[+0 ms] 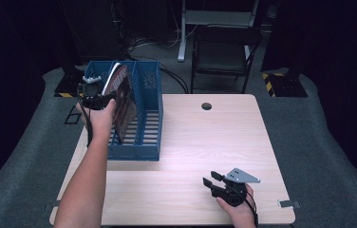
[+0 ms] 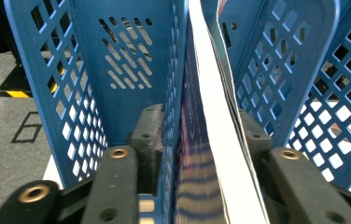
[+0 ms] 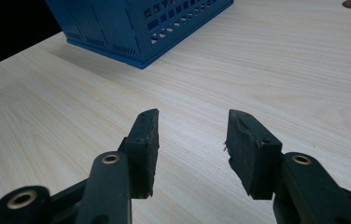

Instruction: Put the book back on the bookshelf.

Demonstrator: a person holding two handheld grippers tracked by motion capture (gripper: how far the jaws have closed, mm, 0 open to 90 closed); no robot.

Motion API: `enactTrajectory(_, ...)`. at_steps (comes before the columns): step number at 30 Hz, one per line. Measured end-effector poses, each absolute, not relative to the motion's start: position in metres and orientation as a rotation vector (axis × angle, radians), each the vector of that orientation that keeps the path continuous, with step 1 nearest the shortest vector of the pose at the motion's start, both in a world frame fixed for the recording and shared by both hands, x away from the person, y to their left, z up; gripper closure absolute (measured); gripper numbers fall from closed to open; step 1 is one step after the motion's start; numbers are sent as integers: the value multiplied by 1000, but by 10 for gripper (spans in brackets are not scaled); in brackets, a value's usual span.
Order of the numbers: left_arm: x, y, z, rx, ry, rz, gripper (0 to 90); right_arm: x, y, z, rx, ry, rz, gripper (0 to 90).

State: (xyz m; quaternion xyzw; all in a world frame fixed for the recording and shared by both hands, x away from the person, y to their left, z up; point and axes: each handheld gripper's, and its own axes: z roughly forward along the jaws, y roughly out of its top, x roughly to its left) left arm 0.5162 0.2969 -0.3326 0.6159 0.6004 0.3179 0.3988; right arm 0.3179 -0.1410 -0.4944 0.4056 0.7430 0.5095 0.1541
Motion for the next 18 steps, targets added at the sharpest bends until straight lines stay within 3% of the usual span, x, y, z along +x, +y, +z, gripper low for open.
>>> enactTrajectory(5, 512, 296, -331, 1539, 1507, 813, 456, 318, -141, -496, 1162, 2133, 1459, 534)
enactTrajectory(18, 503, 299, -326, 1589, 1467, 768, 391, 319, -139, -497, 1156, 2143, 1455, 530)
